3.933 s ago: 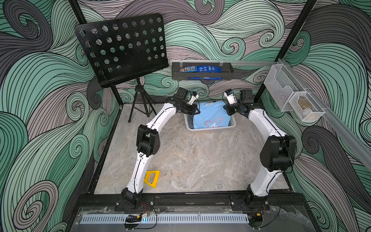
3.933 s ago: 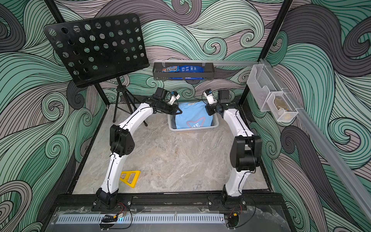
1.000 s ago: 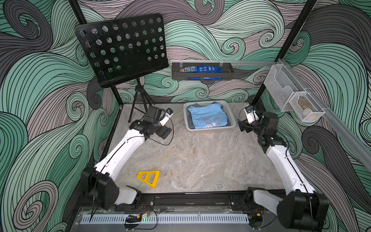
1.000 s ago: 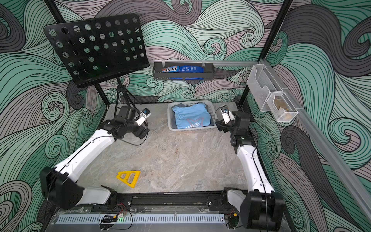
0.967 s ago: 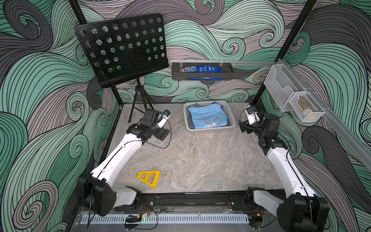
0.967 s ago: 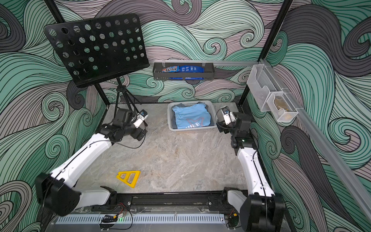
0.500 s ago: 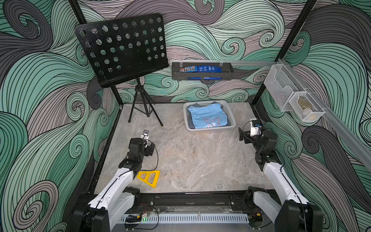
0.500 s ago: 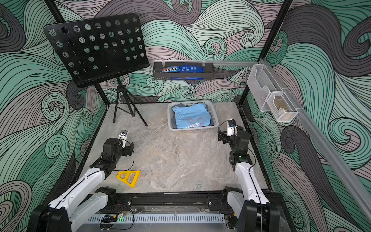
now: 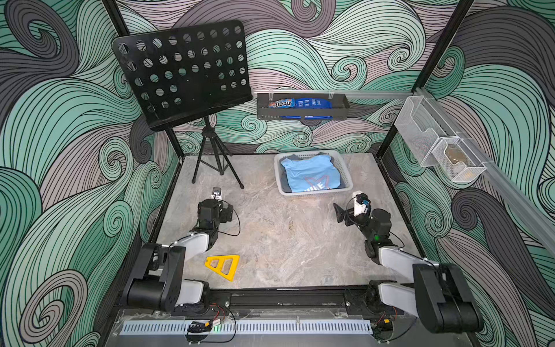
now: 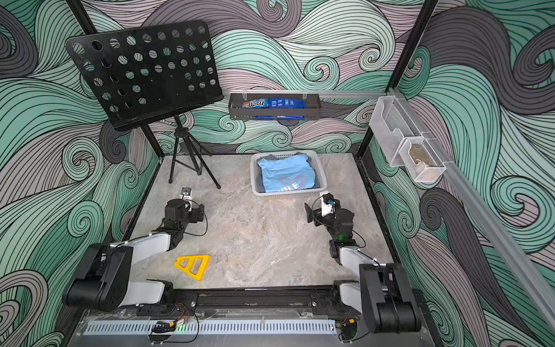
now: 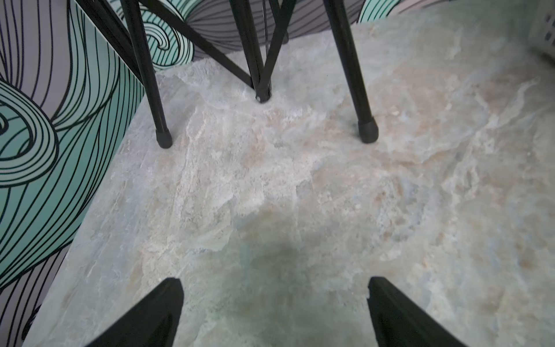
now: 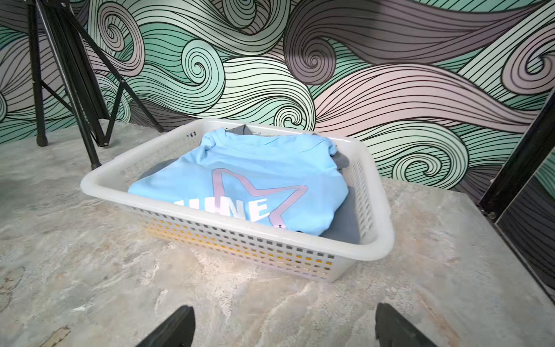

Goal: Put the folded t-shirts into the basket
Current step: Reset both arms

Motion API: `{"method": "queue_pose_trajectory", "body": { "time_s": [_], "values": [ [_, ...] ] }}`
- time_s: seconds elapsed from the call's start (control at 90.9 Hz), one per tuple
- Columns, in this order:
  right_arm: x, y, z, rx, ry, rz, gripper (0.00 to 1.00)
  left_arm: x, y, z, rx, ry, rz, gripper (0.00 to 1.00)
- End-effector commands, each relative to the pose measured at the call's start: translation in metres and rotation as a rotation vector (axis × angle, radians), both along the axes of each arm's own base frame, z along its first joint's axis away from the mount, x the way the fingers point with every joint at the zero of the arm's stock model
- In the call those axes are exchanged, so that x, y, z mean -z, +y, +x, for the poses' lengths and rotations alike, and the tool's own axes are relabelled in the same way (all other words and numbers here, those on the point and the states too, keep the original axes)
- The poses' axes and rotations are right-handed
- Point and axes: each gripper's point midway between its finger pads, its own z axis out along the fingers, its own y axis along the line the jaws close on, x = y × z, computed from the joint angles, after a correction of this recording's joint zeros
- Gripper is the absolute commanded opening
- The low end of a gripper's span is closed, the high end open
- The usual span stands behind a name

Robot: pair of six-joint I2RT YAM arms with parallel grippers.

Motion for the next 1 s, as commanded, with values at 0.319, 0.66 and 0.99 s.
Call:
{"method": "queue_pose_trajectory", "body": {
  "time_s": [0.319, 0.66, 0.99],
  "values": [
    [-0.023, -0.013, 0.002, 0.15, -0.28, 0.059, 0.99, -0.006, -0.002, 0.026, 0.009, -0.172, -0.04, 0.99],
    [-0.009, -0.019, 0.024, 0.215, -0.181, 0.054, 0.99, -0.001, 0.002, 0.027, -0.012, -0.149, -0.05, 0.99],
    [-0.01, -0.018, 0.02, 0.122, -0.18, 0.093, 0.99, -0.001, 0.003, 0.026, -0.013, -0.148, -0.05, 0.99]
  ]
}}
